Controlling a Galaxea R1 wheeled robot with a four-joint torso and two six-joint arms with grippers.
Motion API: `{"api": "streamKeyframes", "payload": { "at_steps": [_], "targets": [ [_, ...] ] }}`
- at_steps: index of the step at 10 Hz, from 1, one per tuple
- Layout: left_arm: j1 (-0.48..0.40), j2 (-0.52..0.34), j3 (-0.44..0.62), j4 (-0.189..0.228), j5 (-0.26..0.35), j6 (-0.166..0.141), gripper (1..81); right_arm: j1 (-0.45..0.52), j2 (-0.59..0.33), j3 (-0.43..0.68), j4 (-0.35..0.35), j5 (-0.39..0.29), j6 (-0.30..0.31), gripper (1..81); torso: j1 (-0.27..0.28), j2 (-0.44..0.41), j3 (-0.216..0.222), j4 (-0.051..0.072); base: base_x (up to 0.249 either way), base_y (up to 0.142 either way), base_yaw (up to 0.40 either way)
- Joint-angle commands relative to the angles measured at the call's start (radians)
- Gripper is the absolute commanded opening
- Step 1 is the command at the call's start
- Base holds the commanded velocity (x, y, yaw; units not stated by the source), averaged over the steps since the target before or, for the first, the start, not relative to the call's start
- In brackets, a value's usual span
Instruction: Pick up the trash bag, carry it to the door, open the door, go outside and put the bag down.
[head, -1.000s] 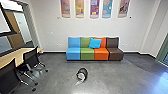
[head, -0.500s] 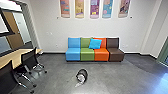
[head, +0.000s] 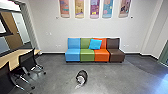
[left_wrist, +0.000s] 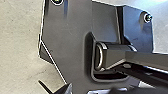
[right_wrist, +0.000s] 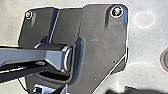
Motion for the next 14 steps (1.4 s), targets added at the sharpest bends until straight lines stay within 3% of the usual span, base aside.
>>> {"api": "streamKeyframes", "payload": {
  "at_steps": [1, 4, 14],
  "targets": [
    [-0.035, -0.004, 0.001, -0.005, 0.061, 0.003, 81.1, 0.037, -0.015, 0.003, 0.001, -0.056, -0.007, 81.1, 0.000, 0.000, 0.000, 0.000, 0.103, 0.000, 0.000],
    [-0.035, -0.002, 0.001, -0.003, 0.061, 0.003, 81.1, 0.039, -0.015, 0.002, -0.001, -0.056, -0.007, 81.1, 0.000, 0.000, 0.000, 0.000, 0.103, 0.000, 0.000],
    [-0.031, -0.002, 0.000, -0.002, 0.061, 0.003, 81.1, 0.032, -0.009, 0.006, 0.001, -0.056, -0.007, 81.1, 0.000, 0.000, 0.000, 0.000, 0.101, 0.060, 0.000]
  ]
}}
